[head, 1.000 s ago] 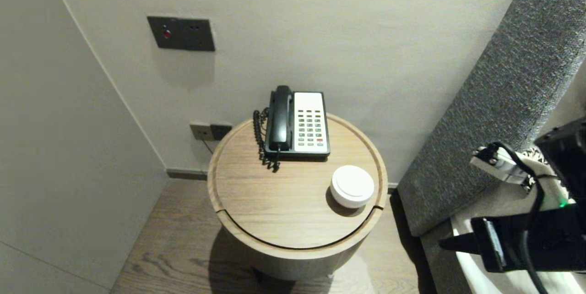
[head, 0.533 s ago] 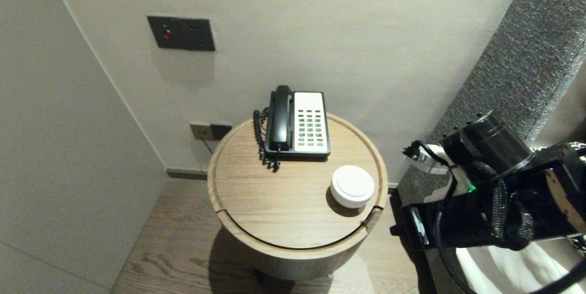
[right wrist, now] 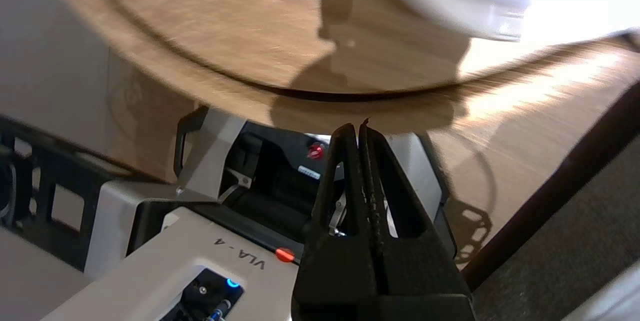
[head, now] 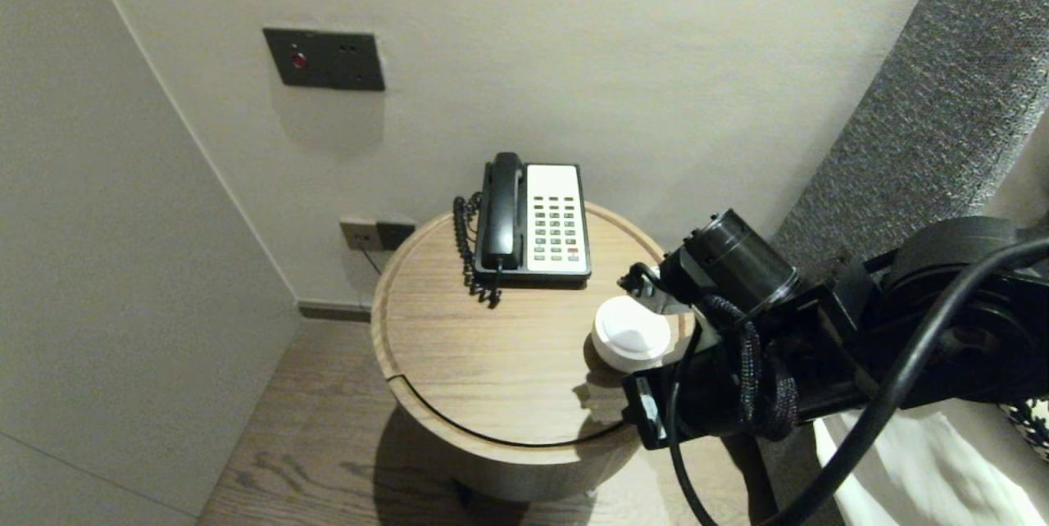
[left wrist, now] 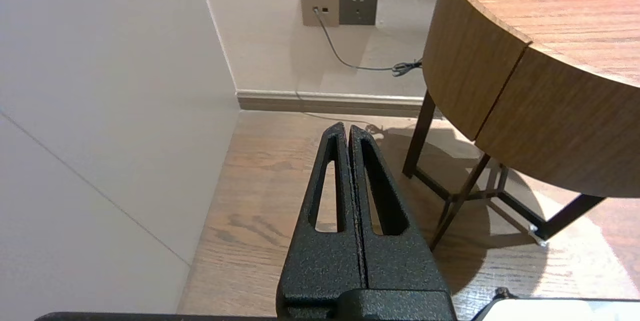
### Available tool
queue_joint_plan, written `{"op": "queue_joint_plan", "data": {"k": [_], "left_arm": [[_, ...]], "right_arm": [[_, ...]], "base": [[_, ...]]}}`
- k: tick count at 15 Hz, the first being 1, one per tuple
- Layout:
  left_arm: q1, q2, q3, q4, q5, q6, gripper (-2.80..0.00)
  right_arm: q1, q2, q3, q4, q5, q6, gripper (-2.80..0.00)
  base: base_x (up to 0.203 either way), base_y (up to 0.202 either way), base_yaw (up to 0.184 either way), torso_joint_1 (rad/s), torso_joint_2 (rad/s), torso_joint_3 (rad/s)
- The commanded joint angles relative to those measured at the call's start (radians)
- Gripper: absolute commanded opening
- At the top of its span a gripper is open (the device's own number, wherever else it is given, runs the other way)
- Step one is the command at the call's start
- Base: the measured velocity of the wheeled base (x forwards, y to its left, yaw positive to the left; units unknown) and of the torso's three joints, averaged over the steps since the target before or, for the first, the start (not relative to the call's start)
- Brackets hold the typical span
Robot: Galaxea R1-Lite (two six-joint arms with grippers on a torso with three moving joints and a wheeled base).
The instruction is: Open the nightstand drawer
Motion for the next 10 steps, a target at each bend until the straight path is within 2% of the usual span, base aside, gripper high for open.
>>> {"op": "queue_joint_plan", "data": {"k": [1,10], "left_arm": [[0.000,0.000,0.000,0.000,0.000,0.000,-2.80],[0.002,0.000,0.000,0.000,0.000,0.000,-2.80]], "right_arm": [[0.028,0.054,-0.025,0.002,-0.001,0.001,-2.80],[0.019,0.086,-0.033,0.004,-0.003,0.004,-2.80]], "base": [[0.000,0.000,0.000,0.000,0.00,0.000],[0.000,0.000,0.000,0.000,0.00,0.000]]}}
